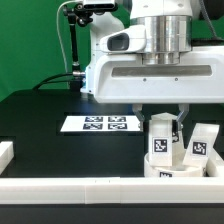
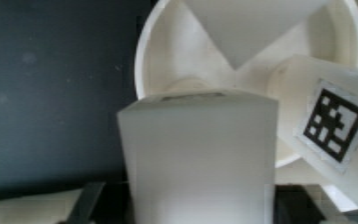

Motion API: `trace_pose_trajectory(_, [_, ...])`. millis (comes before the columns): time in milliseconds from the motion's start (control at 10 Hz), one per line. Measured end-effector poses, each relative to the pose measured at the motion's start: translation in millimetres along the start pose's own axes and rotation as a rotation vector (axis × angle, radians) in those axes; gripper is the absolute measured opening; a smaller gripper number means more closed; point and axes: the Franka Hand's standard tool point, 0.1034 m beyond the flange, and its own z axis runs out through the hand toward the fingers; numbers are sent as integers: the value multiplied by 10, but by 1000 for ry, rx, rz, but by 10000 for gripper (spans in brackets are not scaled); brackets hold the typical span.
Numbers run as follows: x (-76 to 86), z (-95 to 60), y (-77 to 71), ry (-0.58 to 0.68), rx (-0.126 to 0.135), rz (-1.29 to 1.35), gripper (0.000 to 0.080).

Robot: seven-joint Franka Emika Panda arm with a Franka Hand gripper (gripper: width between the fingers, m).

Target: Assemble stool

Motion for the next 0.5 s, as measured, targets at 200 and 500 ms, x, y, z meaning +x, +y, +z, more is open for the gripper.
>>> trace_pose_trajectory(200, [-13, 4, -44, 10, 8, 178, 337])
trace_pose_trajectory(500, [-48, 6, -118, 10, 14, 540, 337])
